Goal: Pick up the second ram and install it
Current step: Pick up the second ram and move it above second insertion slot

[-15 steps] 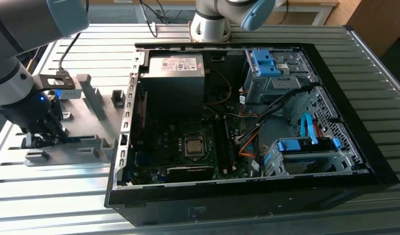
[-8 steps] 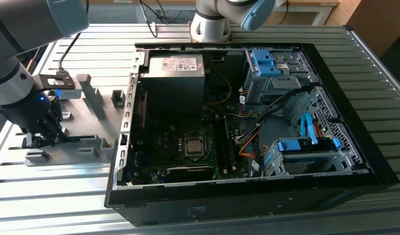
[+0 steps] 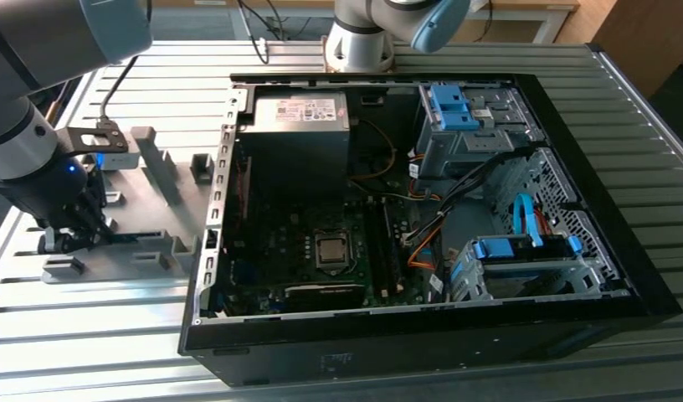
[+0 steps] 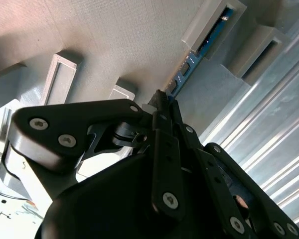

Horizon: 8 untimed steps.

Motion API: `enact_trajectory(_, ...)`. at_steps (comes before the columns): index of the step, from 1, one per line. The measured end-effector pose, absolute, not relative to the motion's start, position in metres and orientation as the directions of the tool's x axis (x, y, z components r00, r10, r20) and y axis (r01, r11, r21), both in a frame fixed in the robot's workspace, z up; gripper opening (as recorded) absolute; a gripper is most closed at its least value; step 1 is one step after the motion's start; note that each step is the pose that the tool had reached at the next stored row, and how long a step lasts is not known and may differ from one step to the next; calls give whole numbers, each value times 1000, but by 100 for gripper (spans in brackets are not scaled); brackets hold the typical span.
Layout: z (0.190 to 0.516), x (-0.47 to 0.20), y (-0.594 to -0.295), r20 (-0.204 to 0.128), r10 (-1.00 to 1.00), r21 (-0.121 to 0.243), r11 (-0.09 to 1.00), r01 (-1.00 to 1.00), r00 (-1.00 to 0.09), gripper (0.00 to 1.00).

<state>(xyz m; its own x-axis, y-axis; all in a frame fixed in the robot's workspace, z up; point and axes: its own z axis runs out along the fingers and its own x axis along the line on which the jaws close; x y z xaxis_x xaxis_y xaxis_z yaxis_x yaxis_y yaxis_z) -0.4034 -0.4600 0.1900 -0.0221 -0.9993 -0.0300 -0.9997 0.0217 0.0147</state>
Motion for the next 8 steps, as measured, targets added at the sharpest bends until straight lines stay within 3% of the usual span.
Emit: enact_trajectory(8, 191, -403, -460, -30, -999, 15, 22, -1000, -22, 14)
